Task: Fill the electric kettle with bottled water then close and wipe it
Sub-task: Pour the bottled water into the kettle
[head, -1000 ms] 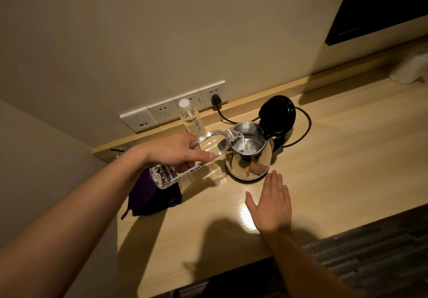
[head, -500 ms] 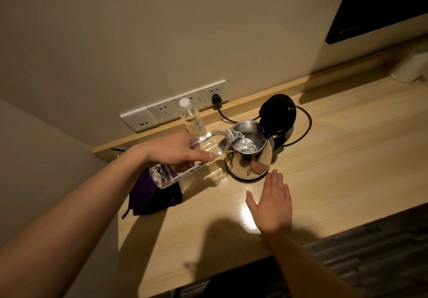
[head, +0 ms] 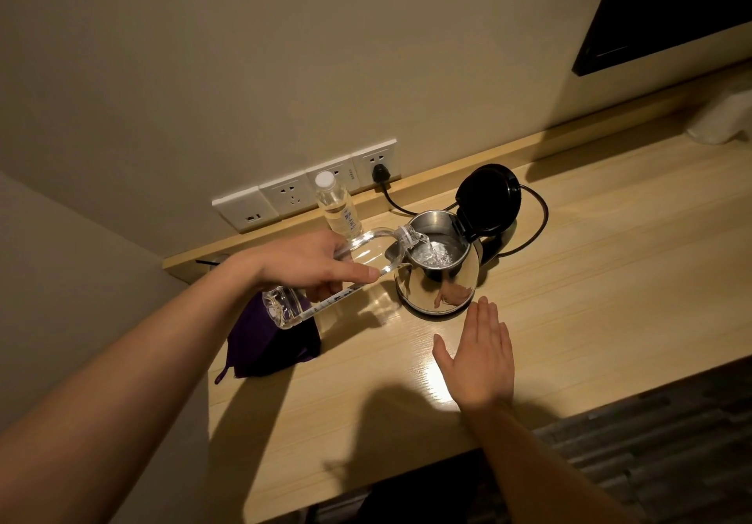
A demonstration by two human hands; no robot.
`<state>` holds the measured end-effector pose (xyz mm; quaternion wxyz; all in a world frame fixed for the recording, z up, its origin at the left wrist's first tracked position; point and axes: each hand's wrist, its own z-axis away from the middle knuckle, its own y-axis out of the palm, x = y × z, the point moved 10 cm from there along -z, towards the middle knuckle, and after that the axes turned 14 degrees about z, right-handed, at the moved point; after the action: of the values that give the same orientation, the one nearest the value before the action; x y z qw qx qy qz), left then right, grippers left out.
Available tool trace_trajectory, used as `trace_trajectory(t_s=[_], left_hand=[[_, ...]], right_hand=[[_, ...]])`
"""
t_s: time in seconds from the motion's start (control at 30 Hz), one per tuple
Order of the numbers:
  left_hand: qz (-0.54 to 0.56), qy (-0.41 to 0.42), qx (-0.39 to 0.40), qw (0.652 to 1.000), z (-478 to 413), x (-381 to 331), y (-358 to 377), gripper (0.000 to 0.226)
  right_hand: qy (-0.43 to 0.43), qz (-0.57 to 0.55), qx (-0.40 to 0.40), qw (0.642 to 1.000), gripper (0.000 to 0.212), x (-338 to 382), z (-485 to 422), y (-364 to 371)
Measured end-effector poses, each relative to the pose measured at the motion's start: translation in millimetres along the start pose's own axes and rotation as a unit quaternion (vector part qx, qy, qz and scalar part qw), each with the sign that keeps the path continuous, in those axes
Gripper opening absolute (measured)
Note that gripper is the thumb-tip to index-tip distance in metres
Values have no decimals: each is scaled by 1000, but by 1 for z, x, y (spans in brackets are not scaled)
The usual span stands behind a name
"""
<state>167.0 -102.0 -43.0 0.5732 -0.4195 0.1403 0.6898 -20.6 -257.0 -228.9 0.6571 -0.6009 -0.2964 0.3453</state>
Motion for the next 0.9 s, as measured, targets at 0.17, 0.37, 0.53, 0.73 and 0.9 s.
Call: trace_trajectory(t_s=[0.17,0.37,0.53,0.73,0.9], left_hand=[[-13,-5,-5,1000,1,1,-1,76],[-14,-1,0,1000,1,-2,0,78],[-21,4,2,1000,1,-4,-1,78],[-32,-7,-2,999,0,0,-3,65],[-49,-5,-9,999,0,-3,-5,57]], right_hand=[[-1,-3,0,1000,89,0,0,0],[-1,-4,-1,1000,89,0,0,0],[1,-10,-3,1000,89,0,0,-1],[2,-12,-2,1000,89,0,1,0],[1,-10,-2,1000,89,0,1,0]])
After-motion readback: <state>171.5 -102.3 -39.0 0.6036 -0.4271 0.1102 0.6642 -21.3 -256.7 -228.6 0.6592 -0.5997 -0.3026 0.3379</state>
